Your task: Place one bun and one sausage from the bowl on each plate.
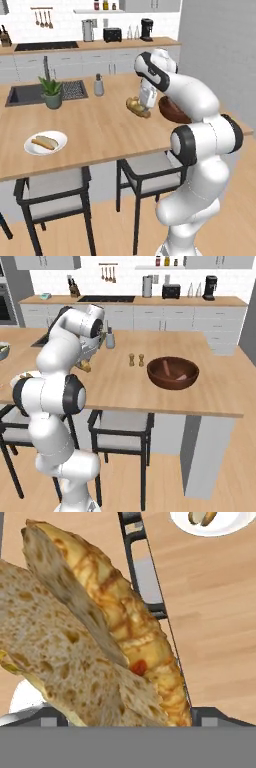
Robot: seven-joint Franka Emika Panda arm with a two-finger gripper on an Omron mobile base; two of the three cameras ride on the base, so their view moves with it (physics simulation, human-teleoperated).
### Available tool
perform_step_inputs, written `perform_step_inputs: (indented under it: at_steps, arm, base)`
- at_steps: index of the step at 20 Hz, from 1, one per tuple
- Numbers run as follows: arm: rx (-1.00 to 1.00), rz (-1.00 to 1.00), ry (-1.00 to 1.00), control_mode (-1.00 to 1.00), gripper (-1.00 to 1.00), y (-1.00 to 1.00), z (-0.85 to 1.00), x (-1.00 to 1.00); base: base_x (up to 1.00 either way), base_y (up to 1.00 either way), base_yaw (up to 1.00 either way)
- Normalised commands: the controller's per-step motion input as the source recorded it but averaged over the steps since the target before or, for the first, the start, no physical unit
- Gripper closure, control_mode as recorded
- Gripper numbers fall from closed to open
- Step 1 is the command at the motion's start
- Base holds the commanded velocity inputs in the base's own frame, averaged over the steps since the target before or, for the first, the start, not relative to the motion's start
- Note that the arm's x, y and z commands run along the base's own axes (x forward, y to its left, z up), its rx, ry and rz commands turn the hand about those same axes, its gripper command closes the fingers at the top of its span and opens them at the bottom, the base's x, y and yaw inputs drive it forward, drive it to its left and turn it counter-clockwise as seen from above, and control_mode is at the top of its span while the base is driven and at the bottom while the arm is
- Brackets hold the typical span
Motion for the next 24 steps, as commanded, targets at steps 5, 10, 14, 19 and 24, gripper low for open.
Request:
perform_step_inputs:
  at_steps: [5,10,14,19,24]
  arm:
    - [0.0,0.0,0.0,1.0,1.0,0.0,0.0,0.0]
    - [0.0,0.0,0.0,1.0,1.0,0.0,0.0,0.0]
    - [0.0,0.0,0.0,1.0,1.0,0.0,0.0,0.0]
    - [0.0,0.0,0.0,1.0,1.0,0.0,0.0,0.0]
    - [0.0,0.0,0.0,1.0,1.0,0.0,0.0,0.0]
  base:
    - [0.0,1.0,-0.02]
    - [0.0,1.0,-0.01]
    - [0.02,1.0,-0.02]
    - [0.43,0.85,-0.06]
    - [0.45,0.72,-0.06]
